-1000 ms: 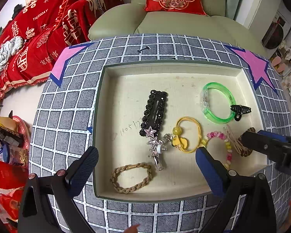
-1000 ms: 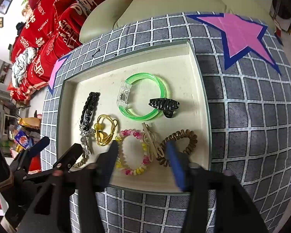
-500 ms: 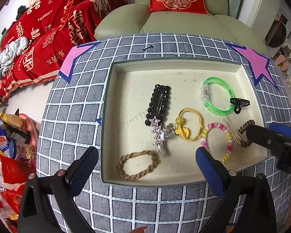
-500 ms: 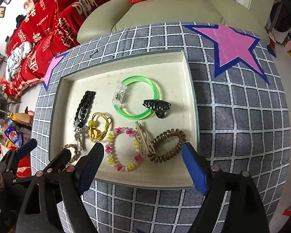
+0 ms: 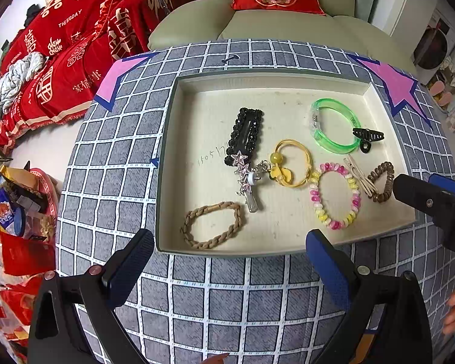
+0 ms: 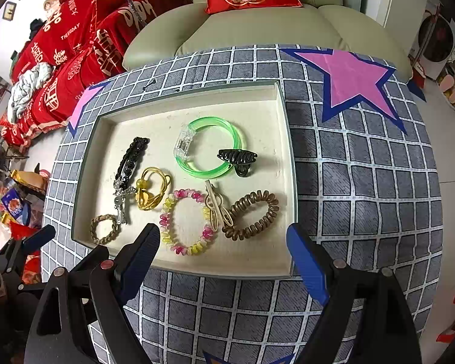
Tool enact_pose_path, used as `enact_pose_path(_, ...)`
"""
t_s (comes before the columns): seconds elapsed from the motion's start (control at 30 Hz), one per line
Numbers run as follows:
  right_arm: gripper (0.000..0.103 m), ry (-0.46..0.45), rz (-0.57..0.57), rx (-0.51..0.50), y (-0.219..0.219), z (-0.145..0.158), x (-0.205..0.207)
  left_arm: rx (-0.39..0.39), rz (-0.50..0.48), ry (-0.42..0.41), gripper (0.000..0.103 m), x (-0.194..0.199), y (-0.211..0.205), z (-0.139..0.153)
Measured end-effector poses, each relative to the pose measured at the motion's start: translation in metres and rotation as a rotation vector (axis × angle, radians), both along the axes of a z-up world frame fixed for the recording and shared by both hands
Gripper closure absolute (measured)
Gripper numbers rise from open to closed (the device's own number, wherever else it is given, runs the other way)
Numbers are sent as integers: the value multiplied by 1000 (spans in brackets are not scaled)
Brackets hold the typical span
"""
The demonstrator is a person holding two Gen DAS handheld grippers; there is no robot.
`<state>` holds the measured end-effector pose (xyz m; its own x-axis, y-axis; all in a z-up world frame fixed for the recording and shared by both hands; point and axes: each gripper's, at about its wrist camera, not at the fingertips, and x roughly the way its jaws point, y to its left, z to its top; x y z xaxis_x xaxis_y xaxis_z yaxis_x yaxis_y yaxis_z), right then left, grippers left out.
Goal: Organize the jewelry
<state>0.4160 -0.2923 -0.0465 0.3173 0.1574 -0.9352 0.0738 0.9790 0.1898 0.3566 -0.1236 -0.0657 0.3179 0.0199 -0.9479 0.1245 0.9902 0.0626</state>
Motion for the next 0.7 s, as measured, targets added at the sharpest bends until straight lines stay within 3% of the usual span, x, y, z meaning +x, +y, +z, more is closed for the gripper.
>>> enact_pose_path(0.37, 16, 23, 2, -17, 3, 2, -16, -18, 2, 4, 0, -14, 7, 7)
enact_pose_path(0.7, 16, 5, -4, -27, 7, 9, -45, 3, -18, -49, 0, -50, 15, 22)
